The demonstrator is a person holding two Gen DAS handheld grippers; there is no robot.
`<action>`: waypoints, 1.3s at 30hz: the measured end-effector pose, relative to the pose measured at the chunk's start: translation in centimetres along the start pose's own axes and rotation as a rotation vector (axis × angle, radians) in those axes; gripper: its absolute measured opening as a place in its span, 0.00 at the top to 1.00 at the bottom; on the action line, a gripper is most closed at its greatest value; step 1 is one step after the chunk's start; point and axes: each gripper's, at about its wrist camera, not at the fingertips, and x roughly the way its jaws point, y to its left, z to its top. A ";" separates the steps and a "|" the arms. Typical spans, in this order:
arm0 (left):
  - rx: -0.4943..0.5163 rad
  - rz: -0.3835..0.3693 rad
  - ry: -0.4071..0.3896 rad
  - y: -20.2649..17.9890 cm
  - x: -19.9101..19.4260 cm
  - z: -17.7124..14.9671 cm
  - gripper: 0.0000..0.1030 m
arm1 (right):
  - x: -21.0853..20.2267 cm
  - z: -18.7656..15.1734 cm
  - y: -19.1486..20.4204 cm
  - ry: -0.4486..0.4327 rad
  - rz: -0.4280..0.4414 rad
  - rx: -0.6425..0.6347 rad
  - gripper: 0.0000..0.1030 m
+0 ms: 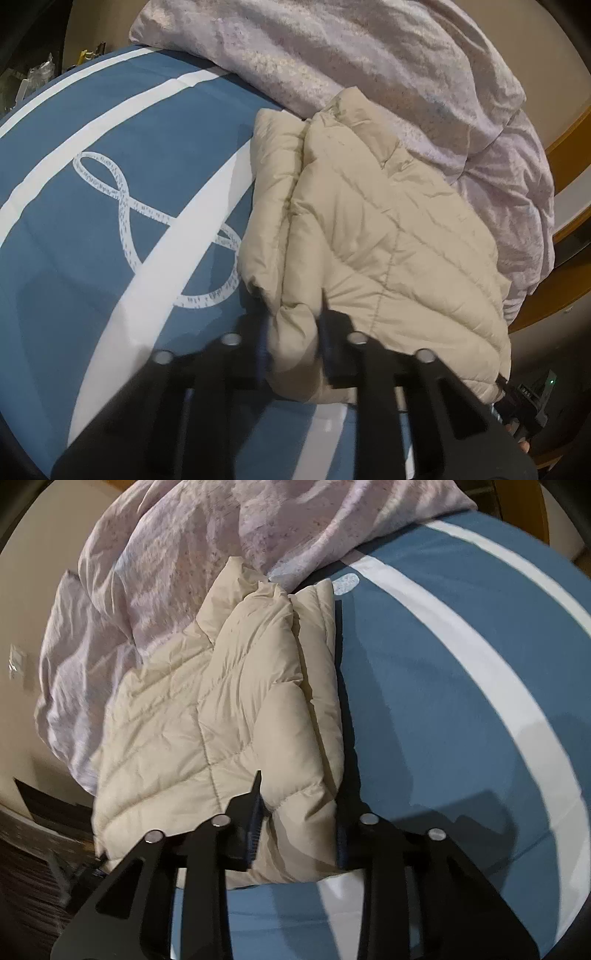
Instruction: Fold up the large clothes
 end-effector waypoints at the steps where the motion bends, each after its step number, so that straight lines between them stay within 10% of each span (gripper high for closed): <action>1: 0.002 0.000 -0.006 -0.1 -0.2 0.1 0.87 | -0.3 -0.2 0.3 -0.004 0.007 -0.004 0.77; 20: 0.006 -0.005 -0.059 6.6 -10.5 -3.0 0.90 | -5.0 -8.8 3.8 0.078 0.145 -0.100 0.81; 34: -0.055 -0.006 -0.060 10.3 -12.7 -5.0 0.88 | -6.2 -12.7 5.8 0.085 0.012 -0.240 0.78; 39: -0.063 0.036 -0.056 10.2 -12.5 -5.4 0.69 | -7.8 -12.2 7.2 -0.030 -0.082 -0.294 0.64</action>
